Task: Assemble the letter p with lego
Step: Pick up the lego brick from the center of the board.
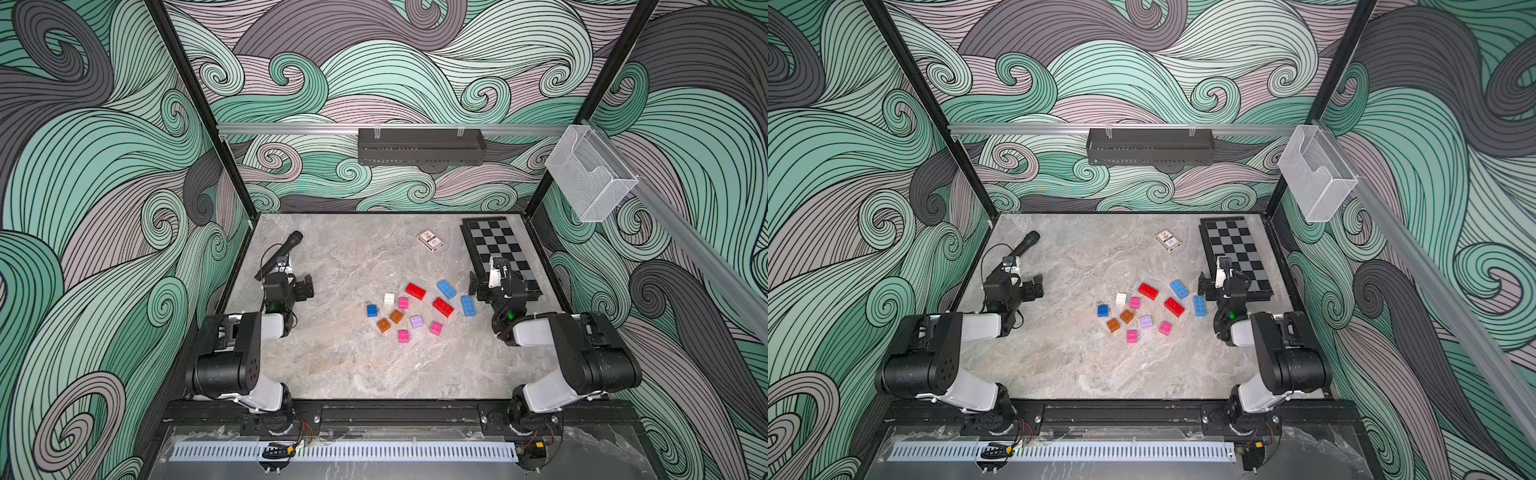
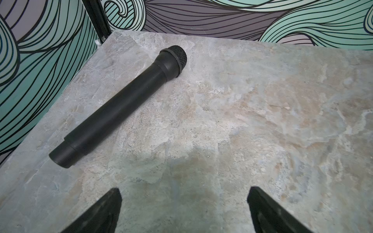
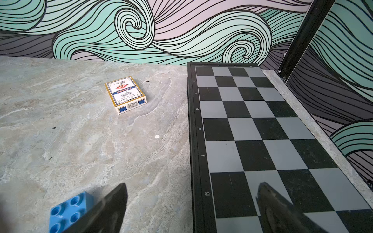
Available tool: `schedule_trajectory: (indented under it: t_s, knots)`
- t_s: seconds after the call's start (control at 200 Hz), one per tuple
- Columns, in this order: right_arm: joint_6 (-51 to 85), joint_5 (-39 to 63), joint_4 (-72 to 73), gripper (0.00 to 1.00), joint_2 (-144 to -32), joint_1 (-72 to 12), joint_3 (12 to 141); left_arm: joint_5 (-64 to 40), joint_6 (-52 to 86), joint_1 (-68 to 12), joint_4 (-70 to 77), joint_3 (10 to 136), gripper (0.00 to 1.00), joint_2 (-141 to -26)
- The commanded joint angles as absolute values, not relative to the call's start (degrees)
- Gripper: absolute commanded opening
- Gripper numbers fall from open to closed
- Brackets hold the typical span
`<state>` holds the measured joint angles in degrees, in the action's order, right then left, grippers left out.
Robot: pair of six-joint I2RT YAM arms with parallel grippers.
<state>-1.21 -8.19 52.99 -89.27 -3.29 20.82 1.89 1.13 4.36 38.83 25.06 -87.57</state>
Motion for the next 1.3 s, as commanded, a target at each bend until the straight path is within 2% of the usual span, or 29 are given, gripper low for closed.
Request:
schedule_trajectory:
  t_s: [0.0,0.665,0.781,0.856,0.911,1.076,1.296]
  knots:
    - [-2.2,-7.3,54.8,0.99,-89.8,-3.3,21.5,1.9,1.8,4.2,40.1,26.5,0.99,-88.0]
    - [-2.1,-6.7,54.4,0.99,-89.9,-3.0,21.9,1.9,1.8,4.3,40.0,26.5,0.98,-87.8]
    - [-2.2,-6.2,54.0,0.99,-89.1,-2.9,22.1,3.8,1.6,4.3,42.3,26.7,0.87,-86.9]
    - [-2.8,-5.1,44.0,0.99,-84.8,-3.2,25.3,8.1,3.6,4.1,29.0,31.4,0.78,-82.1]
    - [-2.9,-5.6,34.5,0.99,-82.6,-3.4,29.7,13.5,7.5,3.7,18.2,35.9,0.76,-77.8]
    - [-0.2,-9.4,17.7,0.99,-80.2,-5.8,40.6,14.1,16.8,2.3,10.0,43.3,0.76,-72.1]
    - [6.0,-19.9,-9.3,0.99,-75.1,-11.4,53.7,20.8,15.8,-8.8,-15.5,62.6,0.79,-76.4]
